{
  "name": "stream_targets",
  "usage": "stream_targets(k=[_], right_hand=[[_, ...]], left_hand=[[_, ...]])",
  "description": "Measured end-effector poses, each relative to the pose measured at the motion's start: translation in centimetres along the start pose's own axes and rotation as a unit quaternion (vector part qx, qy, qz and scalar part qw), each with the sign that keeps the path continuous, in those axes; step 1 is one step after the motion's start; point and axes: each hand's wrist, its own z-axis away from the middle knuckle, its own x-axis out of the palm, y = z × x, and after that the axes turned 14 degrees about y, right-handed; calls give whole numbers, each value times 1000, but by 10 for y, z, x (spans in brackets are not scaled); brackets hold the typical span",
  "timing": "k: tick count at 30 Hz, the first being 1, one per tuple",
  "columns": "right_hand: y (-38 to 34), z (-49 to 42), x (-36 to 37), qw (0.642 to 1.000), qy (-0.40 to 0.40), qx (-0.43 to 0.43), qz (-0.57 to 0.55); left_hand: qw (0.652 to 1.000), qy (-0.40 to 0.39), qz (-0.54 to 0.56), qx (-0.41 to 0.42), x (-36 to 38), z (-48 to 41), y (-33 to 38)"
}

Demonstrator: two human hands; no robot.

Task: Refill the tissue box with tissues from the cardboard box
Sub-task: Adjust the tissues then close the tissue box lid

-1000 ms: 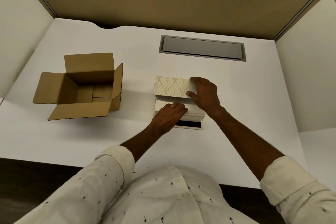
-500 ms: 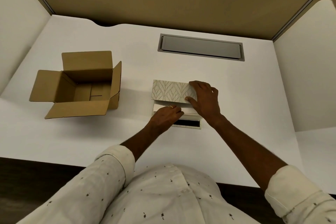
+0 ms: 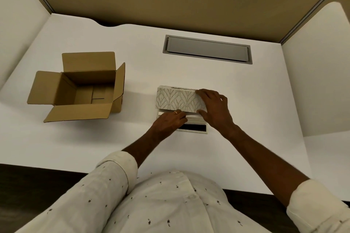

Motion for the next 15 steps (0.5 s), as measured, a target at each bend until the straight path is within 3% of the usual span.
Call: stream_targets(k=[5, 11, 15], right_hand=[[-10, 12, -2, 999, 10, 9, 34], [-20, 34, 8, 997, 15, 32, 63], [-24, 47, 19, 995, 31, 47, 80]], left_hand=[[998, 41, -45, 24, 2, 4, -5], [992, 91, -82, -44, 6, 14, -10], [989, 54, -107, -83, 6, 19, -12]])
